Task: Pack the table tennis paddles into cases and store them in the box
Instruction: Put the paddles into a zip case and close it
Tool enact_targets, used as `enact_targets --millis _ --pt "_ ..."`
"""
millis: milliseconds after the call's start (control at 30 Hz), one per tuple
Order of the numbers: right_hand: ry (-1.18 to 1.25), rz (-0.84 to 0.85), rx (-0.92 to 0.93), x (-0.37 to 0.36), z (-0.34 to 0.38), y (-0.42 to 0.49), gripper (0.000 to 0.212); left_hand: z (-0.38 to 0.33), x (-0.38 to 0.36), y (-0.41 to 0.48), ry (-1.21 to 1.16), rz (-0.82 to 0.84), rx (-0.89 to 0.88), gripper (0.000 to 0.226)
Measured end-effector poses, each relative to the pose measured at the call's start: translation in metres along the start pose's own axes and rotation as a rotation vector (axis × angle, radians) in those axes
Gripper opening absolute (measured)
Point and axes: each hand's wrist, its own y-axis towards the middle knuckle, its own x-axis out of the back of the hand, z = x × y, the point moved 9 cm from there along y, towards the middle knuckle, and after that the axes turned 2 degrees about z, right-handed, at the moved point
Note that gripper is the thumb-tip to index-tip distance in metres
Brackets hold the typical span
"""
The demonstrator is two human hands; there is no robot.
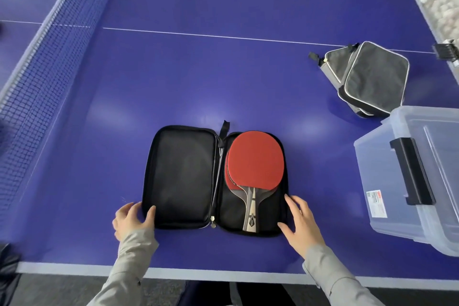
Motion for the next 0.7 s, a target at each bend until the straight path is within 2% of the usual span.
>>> enact_targets --millis 100,200,267,333,400,467,567,633,700 --pt "-0.012 -0.007 -0.02 -0.001 -0.001 0.001 0.068 -0.007 0.001 -0.014 -0.277 0.086 -0.004 0.025" --pt "-0.007 -0.002 -0.02 -0.001 -0.001 0.001 0.069 -0.028 0.013 -0.037 -0.595 0.161 -0.019 0.043" --pt "0.024 0.026 -0.029 -0.001 0.0 0.0 0.068 -0.051 0.02 -0.056 -0.656 0.19 -0.098 0.054" --pt "0.139 -0.014 -0.035 0.01 0.005 -0.001 0.065 -0.085 0.024 -0.082 -0.615 0.221 -0.264 0.055" --pt "0.296 -0.159 -0.029 0.034 0.016 -0.001 0.055 -0.123 0.017 -0.114 -0.497 0.268 -0.478 0.052" --pt "0.477 -0.274 -0.029 0.059 0.034 -0.001 0.04 -0.154 -0.002 -0.146 -0.363 0.32 -0.681 0.052" --pt "0.747 -0.264 -0.041 0.078 0.065 0.006 0.008 -0.183 -0.036 -0.188 -0.145 0.343 -0.922 0.051" --pt "0.806 -0.207 -0.056 0.08 0.079 0.012 0.02 -0.194 -0.057 -0.204 -0.032 0.346 -1.015 0.052" --pt "0.748 -0.185 -0.101 0.079 0.08 0.018 0.02 -0.2 -0.072 -0.21 0.018 0.362 -1.049 0.055"
